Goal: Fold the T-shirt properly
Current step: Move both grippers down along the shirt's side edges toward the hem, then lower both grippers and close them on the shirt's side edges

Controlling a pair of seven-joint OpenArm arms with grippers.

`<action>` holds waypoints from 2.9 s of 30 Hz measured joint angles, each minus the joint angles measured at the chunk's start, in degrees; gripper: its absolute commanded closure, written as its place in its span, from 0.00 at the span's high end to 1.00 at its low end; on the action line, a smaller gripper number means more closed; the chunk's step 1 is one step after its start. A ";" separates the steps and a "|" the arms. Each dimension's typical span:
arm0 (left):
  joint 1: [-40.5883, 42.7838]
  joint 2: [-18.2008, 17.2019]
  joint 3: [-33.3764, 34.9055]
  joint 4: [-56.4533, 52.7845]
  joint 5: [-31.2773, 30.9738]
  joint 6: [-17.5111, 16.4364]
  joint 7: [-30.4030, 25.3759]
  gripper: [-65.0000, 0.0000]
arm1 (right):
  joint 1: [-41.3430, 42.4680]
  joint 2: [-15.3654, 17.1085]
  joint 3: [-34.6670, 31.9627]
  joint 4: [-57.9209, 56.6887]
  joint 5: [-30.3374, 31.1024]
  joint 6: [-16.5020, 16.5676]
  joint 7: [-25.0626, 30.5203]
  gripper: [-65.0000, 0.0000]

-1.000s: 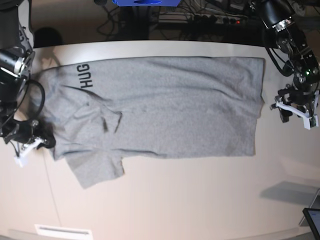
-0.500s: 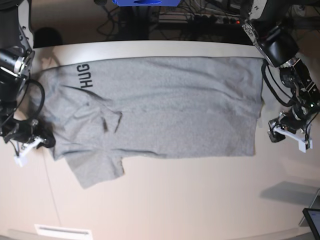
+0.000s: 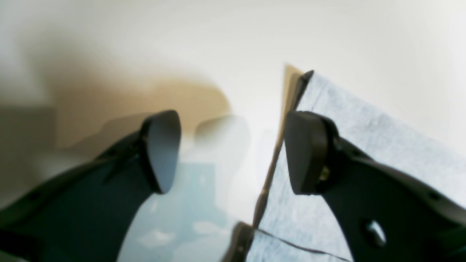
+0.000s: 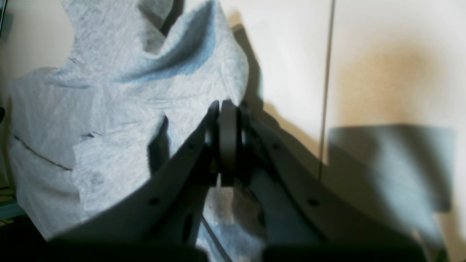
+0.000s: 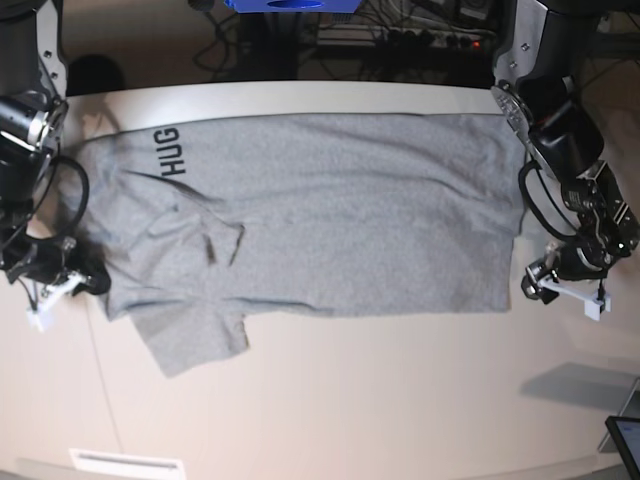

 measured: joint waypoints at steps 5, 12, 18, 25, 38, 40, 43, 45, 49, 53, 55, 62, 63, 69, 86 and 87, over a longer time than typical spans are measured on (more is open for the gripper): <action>-3.69 -0.55 -0.02 -6.40 0.13 0.13 -0.22 0.68 | 0.00 0.00 0.00 0.00 0.02 0.00 0.04 0.00; -7.34 -0.87 2.89 -11.63 0.85 0.44 -0.83 0.67 | 0.00 0.02 0.00 0.00 -0.02 0.00 0.02 0.00; -9.44 -0.37 7.58 -14.32 0.09 1.99 -1.11 0.67 | 0.00 0.00 0.00 0.00 0.00 0.02 0.02 0.00; -8.48 -0.24 7.61 -14.16 -0.52 1.95 -2.43 0.67 | -0.02 0.00 0.00 0.00 0.00 0.00 0.02 0.00; -6.67 0.98 7.45 -13.57 -1.42 -1.57 -4.37 0.67 | -0.02 0.00 0.00 0.00 -0.02 0.00 0.02 0.00; -6.62 1.22 7.48 -13.53 -1.44 -1.57 -4.35 0.67 | -0.02 0.00 0.00 0.00 0.00 0.00 0.02 0.00; -5.84 1.20 7.48 -13.44 -2.27 -2.38 -5.29 0.67 | -0.02 0.00 0.00 0.00 -0.02 0.00 0.02 0.00; -5.70 1.14 7.48 -13.42 -2.69 -2.43 -5.33 0.67 | -0.02 0.00 0.00 0.00 -0.02 0.02 0.02 0.00; -5.38 1.53 7.45 -13.22 -2.73 -2.45 -5.68 0.67 | -0.02 0.00 0.00 0.00 0.00 0.00 0.02 0.00; -5.03 1.64 7.43 -13.18 -3.04 -2.60 -6.21 0.67 | -0.02 0.00 0.00 0.00 0.00 0.00 0.02 0.00; -4.90 1.99 7.41 -13.05 -3.10 -2.58 -6.54 0.67 | -0.02 0.00 0.00 0.00 0.00 0.00 0.02 0.00; -4.90 2.95 7.37 -12.98 -3.52 -5.62 -5.86 0.67 | -0.02 0.00 0.00 0.00 -0.02 0.00 0.02 0.00; -4.90 2.97 7.37 -12.98 -3.61 -6.03 -5.57 0.67 | -0.02 0.00 0.00 0.00 -0.02 0.00 0.02 0.00; -4.57 2.99 7.39 -12.98 -4.07 -6.32 -5.51 0.67 | -0.02 0.00 0.00 0.00 -0.02 0.00 0.02 0.00; -3.80 3.52 7.37 -12.83 -4.98 -7.10 -6.29 0.66 | -0.66 0.00 0.04 0.00 0.26 0.04 0.90 0.00; -3.80 3.52 7.37 -12.83 -4.98 -7.10 -6.29 0.66 | -0.63 0.00 0.04 0.00 0.24 0.04 0.90 0.00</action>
